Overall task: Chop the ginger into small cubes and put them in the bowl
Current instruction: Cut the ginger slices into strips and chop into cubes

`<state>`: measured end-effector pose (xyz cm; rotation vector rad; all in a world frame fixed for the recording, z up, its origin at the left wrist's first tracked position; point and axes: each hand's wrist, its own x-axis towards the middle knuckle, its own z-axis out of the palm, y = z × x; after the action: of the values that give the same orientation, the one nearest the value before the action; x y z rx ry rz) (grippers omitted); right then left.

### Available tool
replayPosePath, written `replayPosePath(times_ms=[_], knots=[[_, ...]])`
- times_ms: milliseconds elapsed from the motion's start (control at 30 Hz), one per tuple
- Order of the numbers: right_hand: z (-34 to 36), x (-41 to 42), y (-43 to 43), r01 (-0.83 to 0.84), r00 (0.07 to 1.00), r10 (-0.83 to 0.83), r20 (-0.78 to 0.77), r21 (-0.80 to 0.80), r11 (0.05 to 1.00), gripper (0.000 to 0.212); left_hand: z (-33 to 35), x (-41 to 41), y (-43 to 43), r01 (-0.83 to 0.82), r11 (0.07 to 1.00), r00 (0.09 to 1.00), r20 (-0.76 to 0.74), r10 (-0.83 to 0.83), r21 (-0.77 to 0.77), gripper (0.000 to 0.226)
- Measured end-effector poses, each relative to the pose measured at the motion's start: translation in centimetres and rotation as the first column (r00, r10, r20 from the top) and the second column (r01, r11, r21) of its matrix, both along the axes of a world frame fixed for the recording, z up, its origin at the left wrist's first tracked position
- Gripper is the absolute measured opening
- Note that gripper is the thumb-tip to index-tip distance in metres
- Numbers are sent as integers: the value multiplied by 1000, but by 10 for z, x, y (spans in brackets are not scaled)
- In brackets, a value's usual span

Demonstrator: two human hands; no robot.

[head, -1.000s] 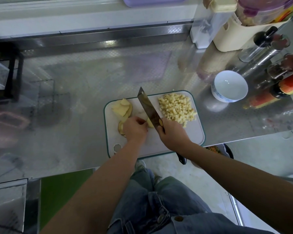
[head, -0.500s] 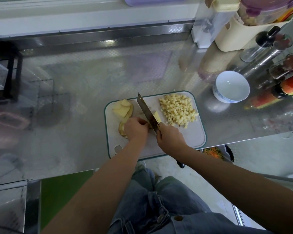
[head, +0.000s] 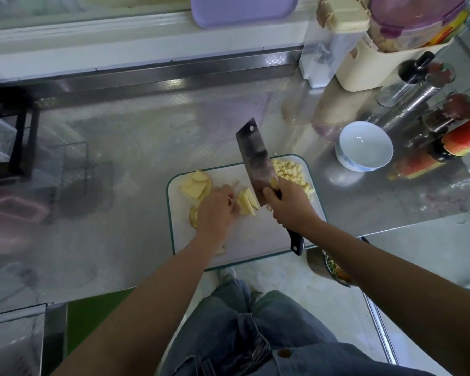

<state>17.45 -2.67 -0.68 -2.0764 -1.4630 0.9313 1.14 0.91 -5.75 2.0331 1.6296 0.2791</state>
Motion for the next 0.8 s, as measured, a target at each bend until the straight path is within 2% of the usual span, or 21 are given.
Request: replayPosePath(times_ms=[67, 133, 233, 333, 467, 600, 700, 800], knots=[[-2, 7, -3, 43, 999, -44, -28, -26, 999, 24, 4, -3, 9, 330, 941, 937, -144, -318, 73, 43], [-4, 11, -8, 55, 998, -56, -26, -44, 998, 22, 6, 0, 17, 558, 829, 803, -265, -534, 22, 63], [-10, 14, -15, 79, 996, -80, -24, -64, 995, 27, 5, 7, 26, 682, 729, 648, -418, -637, -53, 68], [-14, 17, -19, 85, 996, -88, -30, -96, 992, 23, 4, 10, 32, 726, 687, 600, -461, -654, -30, 60], [-15, 18, -21, 59, 998, -62, -25, -105, 993, 22, 6, 11, 31, 702, 713, 625, -478, -617, -3, 48], [-11, 14, -20, -16, 1000, 18, 23, -99, 995, 26, 0, 7, 17, 518, 855, 775, -442, -452, 34, 49], [-11, 11, -20, -97, 992, 106, 74, -115, 989, 25, -4, 6, 1, 385, 918, 860, -400, -318, 96, 44], [-13, 10, -21, -144, 980, 156, 127, -99, 985, 27, -3, 7, -8, 232, 962, 950, -245, -192, 147, 42]])
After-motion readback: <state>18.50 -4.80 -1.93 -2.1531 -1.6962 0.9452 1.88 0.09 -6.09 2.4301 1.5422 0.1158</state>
